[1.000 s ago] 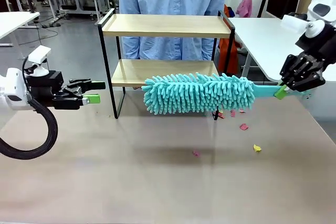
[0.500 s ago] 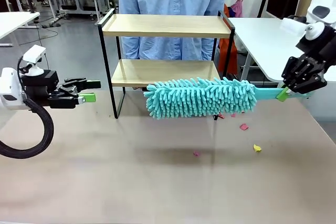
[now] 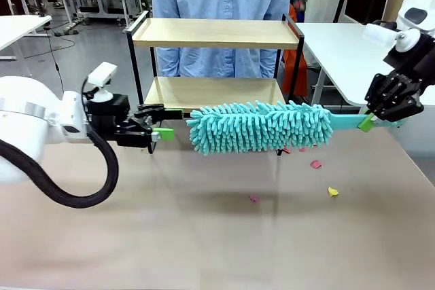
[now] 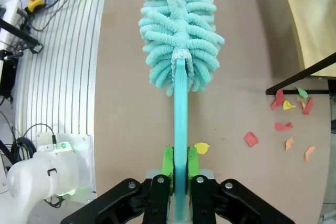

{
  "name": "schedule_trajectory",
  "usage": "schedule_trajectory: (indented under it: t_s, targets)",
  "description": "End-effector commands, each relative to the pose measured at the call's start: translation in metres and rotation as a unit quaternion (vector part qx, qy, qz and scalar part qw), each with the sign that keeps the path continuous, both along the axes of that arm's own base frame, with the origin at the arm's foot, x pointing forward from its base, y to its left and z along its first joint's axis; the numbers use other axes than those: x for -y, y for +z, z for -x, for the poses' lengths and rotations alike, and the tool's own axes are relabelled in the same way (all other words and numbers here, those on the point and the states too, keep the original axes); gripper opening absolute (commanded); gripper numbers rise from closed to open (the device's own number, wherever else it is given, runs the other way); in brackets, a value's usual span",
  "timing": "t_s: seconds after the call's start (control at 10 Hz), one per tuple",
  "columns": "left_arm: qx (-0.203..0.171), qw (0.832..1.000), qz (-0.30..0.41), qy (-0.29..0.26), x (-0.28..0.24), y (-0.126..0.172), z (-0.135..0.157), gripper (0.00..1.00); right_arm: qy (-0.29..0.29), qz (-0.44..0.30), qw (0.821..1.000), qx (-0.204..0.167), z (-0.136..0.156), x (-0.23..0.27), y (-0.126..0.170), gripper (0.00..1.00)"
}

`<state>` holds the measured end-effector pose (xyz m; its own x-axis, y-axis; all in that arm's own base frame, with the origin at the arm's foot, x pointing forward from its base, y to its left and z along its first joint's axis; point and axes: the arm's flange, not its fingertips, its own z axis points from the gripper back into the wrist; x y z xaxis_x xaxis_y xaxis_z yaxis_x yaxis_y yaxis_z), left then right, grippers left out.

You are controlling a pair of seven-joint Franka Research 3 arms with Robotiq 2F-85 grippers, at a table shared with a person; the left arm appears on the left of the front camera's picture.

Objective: Clean the shelf.
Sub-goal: Hand the Duster back to the human.

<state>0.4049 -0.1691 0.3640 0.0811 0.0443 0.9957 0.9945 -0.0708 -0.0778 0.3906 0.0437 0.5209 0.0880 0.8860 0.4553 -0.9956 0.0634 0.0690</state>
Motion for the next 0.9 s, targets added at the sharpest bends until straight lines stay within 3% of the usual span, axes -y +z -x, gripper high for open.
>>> schedule_trajectory:
  t_s: [0.0, 0.4, 0.8]
  targets:
    - [0.029, 0.999, 0.020, -0.014, 0.011, -0.008, -0.010, 1.00, 0.004, -0.016, 1.000, 0.005, 0.001, 0.001, 0.001, 0.13]
    - [0.052, 0.999, 0.015, -0.002, 0.044, -0.022, -0.024, 1.00, 0.004, -0.016, 1.000, 0.005, 0.001, 0.001, 0.001, 0.13]
    - [0.052, 0.998, 0.022, -0.031, 0.084, -0.011, -0.041, 1.00, 0.004, -0.016, 1.000, 0.005, 0.001, 0.001, 0.001, 0.13]
